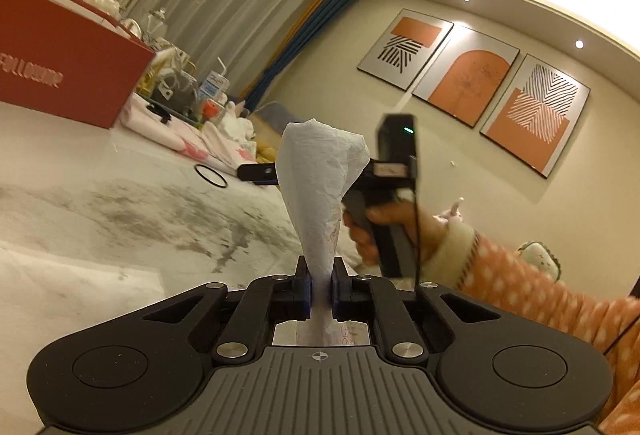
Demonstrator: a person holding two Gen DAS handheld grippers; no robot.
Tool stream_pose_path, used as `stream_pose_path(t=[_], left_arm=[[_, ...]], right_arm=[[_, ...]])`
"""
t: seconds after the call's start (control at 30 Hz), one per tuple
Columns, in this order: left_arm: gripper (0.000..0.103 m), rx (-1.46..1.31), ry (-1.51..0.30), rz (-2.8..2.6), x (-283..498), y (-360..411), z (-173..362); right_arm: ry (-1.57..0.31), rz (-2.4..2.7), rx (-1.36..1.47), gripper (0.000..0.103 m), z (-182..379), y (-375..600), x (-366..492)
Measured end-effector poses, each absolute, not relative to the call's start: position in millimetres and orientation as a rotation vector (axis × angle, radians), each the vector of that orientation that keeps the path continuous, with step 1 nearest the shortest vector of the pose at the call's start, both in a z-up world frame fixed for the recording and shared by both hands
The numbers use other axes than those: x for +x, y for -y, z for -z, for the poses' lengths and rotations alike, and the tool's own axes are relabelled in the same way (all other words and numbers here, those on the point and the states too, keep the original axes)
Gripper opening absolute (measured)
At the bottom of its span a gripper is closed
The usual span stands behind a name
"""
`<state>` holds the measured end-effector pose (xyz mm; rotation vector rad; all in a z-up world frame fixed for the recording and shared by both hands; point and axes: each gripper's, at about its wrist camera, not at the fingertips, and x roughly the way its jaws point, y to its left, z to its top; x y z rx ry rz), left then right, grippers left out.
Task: Fold shopping bag
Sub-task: 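Loop the black rubber band over the bag's tip with the right gripper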
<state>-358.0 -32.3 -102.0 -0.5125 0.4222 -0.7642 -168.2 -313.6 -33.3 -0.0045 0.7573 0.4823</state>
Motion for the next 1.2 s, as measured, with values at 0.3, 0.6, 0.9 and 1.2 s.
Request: stream_pose_path(t=[0.3, 0.6, 0.9, 1.2], left_arm=[[0.009, -0.550, -0.420, 0.738, -348, 4, 111], [0.009, -0.440, -0.408, 0.731, -351, 16, 107], [0.009, -0.041, -0.329, 0.615, -382, 54, 80], [0.009, 0.242, -0.296, 0.569, -409, 96, 64]], right_arm=[[-0.884, -0.398, -0.119, 0.026, 64, 288, -106], [-0.802, -0.468, 0.009, 0.000, 38, 294, -167], [-0.609, -0.793, 0.174, 0.000, -55, 290, -306], [-0.602, -0.860, 0.012, 0.000, -69, 264, -363]])
